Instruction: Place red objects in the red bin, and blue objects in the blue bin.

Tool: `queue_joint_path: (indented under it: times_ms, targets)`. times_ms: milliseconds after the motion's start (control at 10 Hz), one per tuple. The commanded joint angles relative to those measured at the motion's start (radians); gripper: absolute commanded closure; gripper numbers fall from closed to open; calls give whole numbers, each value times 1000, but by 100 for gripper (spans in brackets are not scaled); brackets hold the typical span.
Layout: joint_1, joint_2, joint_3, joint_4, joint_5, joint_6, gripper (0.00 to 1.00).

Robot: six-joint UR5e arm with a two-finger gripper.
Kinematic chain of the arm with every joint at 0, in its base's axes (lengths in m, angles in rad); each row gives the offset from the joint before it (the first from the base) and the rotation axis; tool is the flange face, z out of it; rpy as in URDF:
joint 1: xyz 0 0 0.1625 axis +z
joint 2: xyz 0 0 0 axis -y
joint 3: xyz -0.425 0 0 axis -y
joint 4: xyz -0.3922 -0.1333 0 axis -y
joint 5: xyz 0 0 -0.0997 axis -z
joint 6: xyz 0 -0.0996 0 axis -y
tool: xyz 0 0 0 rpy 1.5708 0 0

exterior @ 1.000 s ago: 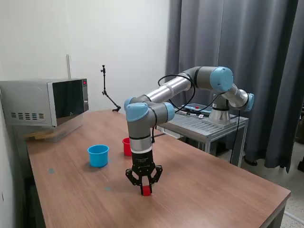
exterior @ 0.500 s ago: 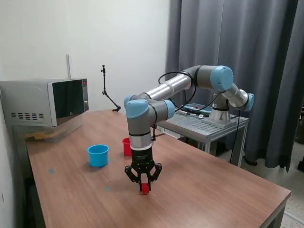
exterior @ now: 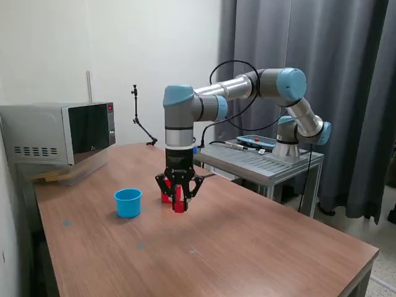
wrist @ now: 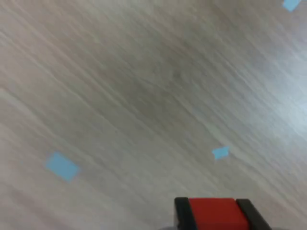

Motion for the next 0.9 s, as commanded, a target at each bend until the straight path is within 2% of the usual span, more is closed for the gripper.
queue_joint_path:
  times_ms: [0,200,300,500,800]
  targets:
    - [-21,-114,72,5,-16,128,100]
    - [-90,-185,161,41,-16,281,100]
    - [-124,-203,202,64,-16,314,100]
    - [-173,-254,267,129,-17,346,100]
    - [-275,-315,348,120,-43,352,100]
